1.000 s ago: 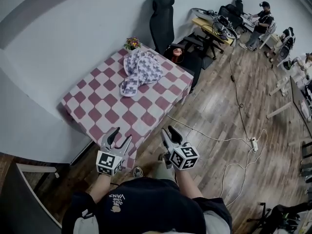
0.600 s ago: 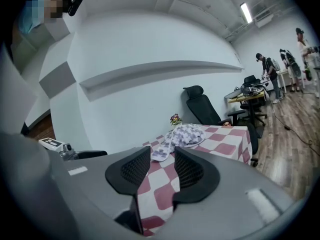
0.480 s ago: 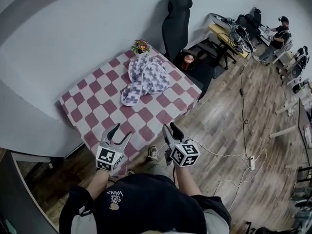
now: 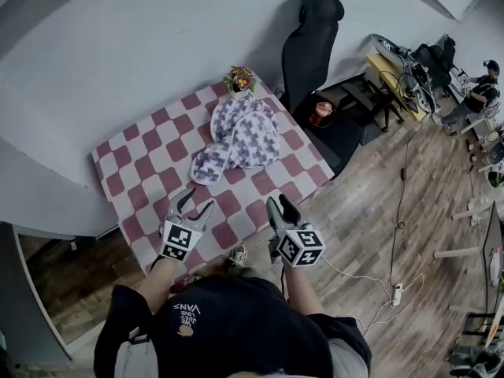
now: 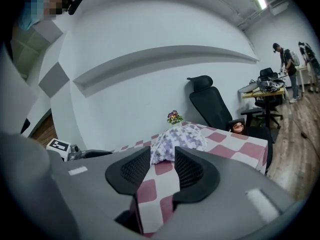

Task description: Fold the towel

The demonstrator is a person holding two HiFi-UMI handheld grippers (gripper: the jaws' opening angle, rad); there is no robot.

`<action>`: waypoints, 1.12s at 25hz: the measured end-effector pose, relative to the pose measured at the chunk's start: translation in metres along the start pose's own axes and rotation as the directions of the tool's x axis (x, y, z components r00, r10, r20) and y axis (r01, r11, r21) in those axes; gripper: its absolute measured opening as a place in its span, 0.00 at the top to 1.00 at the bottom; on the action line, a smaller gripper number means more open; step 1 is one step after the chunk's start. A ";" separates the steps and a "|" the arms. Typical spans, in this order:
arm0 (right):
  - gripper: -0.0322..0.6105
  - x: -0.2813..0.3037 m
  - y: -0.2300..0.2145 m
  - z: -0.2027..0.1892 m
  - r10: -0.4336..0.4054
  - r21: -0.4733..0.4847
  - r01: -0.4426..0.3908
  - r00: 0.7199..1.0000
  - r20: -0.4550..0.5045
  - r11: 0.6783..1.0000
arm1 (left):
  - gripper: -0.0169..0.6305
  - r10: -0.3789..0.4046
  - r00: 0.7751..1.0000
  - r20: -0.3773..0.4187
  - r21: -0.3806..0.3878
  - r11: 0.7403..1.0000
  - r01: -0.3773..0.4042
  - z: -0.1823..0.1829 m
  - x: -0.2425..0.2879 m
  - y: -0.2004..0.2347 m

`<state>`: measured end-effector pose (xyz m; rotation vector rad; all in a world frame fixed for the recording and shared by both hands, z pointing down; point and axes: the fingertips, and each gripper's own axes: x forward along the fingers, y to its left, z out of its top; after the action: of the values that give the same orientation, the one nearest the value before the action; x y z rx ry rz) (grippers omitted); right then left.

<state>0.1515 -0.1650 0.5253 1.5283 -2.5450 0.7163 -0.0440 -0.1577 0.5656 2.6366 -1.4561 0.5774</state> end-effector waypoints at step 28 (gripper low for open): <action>0.73 0.051 -0.054 -0.004 0.068 -0.027 -0.072 0.987 -0.144 0.997 | 0.61 0.036 0.940 -0.339 0.188 0.982 0.030 -0.075 0.116 0.019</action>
<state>0.1714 -0.2258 0.5630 1.3323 -2.5021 0.7593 -0.0260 -0.2427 0.6745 2.4949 -1.3569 1.1631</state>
